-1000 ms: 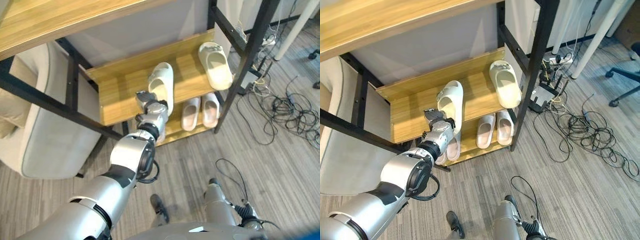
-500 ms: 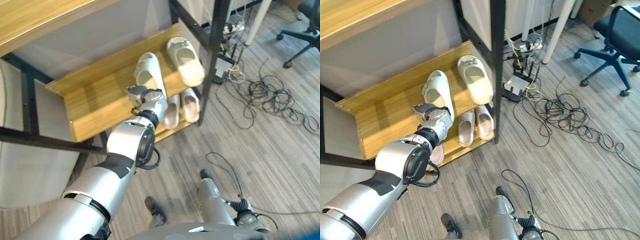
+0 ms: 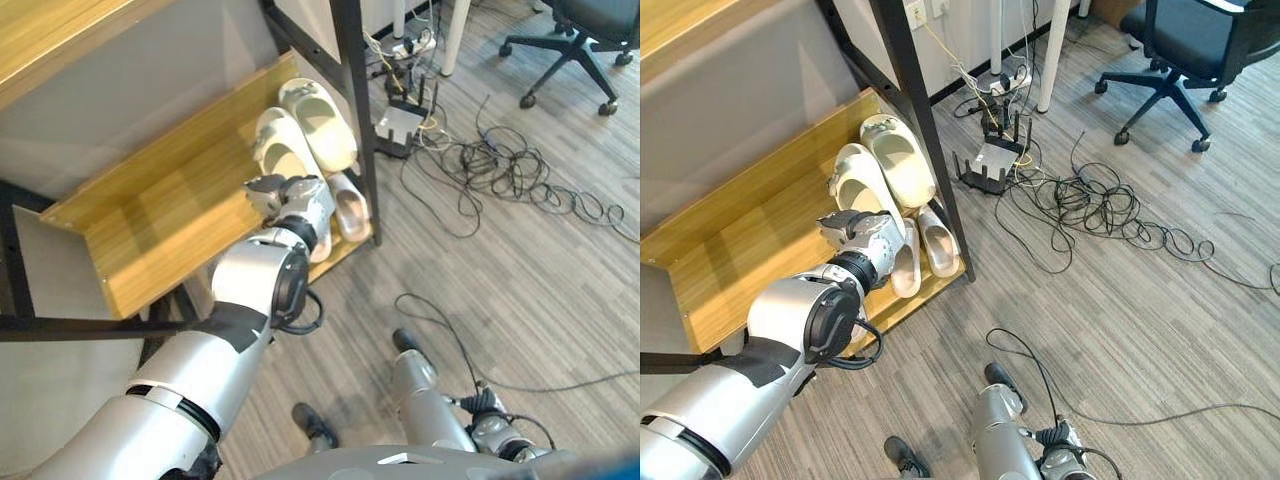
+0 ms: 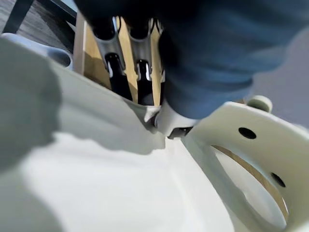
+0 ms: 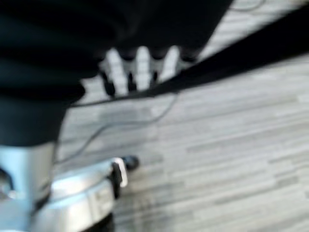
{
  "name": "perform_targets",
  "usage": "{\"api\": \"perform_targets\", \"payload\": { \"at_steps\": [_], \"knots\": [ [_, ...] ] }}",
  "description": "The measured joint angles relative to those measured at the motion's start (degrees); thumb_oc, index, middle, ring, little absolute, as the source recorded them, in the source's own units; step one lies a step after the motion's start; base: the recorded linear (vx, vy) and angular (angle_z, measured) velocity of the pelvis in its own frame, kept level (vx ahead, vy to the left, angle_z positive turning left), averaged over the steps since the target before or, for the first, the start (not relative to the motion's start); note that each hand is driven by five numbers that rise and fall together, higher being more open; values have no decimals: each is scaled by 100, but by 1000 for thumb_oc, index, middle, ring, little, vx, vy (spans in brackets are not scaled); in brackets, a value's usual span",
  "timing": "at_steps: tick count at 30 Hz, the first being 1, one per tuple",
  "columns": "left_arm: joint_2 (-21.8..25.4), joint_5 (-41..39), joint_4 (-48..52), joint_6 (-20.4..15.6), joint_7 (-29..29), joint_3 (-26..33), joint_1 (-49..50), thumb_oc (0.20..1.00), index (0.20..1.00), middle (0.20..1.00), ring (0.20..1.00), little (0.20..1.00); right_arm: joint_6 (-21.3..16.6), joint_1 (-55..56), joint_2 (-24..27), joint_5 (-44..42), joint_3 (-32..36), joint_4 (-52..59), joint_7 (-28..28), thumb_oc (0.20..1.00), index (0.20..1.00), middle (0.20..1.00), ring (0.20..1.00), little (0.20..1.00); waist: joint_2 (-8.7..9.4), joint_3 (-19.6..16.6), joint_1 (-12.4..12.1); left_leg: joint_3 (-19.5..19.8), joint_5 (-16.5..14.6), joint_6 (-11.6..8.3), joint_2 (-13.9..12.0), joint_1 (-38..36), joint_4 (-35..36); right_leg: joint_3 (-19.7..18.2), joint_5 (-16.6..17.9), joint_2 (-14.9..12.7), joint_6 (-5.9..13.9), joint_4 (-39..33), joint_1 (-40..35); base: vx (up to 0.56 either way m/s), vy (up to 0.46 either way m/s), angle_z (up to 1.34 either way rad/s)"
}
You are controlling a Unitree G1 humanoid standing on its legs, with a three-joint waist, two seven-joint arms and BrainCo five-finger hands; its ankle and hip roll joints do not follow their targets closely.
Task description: Arrange the slippers neatly on the shoe rack.
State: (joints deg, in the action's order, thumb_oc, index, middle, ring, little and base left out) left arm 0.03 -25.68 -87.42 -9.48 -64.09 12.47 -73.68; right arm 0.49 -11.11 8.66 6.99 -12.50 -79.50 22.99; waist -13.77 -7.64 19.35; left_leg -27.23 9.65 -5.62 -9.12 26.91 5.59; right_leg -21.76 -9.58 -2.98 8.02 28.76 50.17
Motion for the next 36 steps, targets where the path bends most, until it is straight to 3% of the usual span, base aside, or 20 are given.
{"api": "perform_targets", "payload": {
  "at_steps": [2,5,10,15,17,21,27,30,32,33,36],
  "knots": [
    [48,-19,-8,-16,-36,54,0,429,429,429,429,429,-1,-4,1,-3,0,-6,22,1000,1000,1000,1000,1000,-19,-16,2,-48,11,-7,27,-5,-1,-45,19,-12,27,-5,10,25,2,-5],
    [49,-65,-119,-20,-211,114,-1,536,536,536,536,536,-1,-25,24,-2,0,-60,43,1000,1000,1000,1000,1000,-96,-80,-6,-49,112,1,20,1,-6,-34,16,7,15,43,21,-12,-22,3],
    [111,-88,-242,13,-382,416,-43,589,589,589,589,589,-10,-93,3,-4,-24,-224,162,1000,1000,1000,1000,1000,-81,-129,-26,-43,420,46,-79,19,-1,25,116,71,-93,-50,-6,-22,-34,-3],
    [81,-72,-341,16,-563,420,-54,570,570,570,570,570,-124,-273,-23,-140,-3,-237,190,1000,1000,1000,1000,1000,-63,-139,60,-36,408,43,-88,48,-1,37,143,83,-76,-91,-8,9,-11,1],
    [83,-68,-344,14,-658,419,-55,573,573,573,573,573,-230,-507,-118,-219,41,-174,188,1000,1000,1000,1000,1000,-60,-156,51,-35,233,61,-111,37,3,59,158,106,-76,-73,-7,0,0,0],
    [47,-59,-503,0,-938,446,-50,576,576,576,576,576,-410,-915,-452,-221,94,-117,189,1000,1000,1000,1000,1000,-52,-442,-17,-33,4,-136,-122,112,2,54,210,45,-91,-185,19,0,0,0],
    [60,64,-334,-376,-1095,443,-61,592,592,592,592,592,-440,-775,-673,-222,68,100,185,1000,1000,1000,1000,1000,-48,-622,-9,-11,253,11,-54,112,-30,81,236,-14,-29,-176,-46,7,-7,6],
    [62,220,1,-613,-1027,447,-64,683,683,683,683,683,-441,-690,-719,-223,69,131,184,1000,1000,1000,1000,1000,-32,-615,-9,104,376,89,-81,106,-29,147,227,-34,-44,-190,-87,2,-12,6],
    [63,301,185,-736,-958,427,-91,853,853,853,853,853,-444,-682,-692,-226,82,152,184,1000,1000,1000,1000,1000,-24,-608,-11,115,390,74,-95,89,-28,185,215,-13,-62,-194,-94,0,0,0],
    [39,376,262,-759,-953,410,-100,1000,1000,1000,1000,1000,-445,-609,-669,-227,81,184,184,1000,1000,1000,1000,1000,-10,-596,-11,115,389,74,-97,63,-23,185,208,-8,-66,-184,-112,0,0,0],
    [-72,626,440,-769,-871,72,-98,1000,1000,1000,1000,1000,-469,-455,-569,-250,116,363,173,1000,1000,1000,1000,1000,2,-582,-44,130,252,86,-112,2,1,194,136,-6,-57,-131,-152,-1,-1,5]
  ]
}}
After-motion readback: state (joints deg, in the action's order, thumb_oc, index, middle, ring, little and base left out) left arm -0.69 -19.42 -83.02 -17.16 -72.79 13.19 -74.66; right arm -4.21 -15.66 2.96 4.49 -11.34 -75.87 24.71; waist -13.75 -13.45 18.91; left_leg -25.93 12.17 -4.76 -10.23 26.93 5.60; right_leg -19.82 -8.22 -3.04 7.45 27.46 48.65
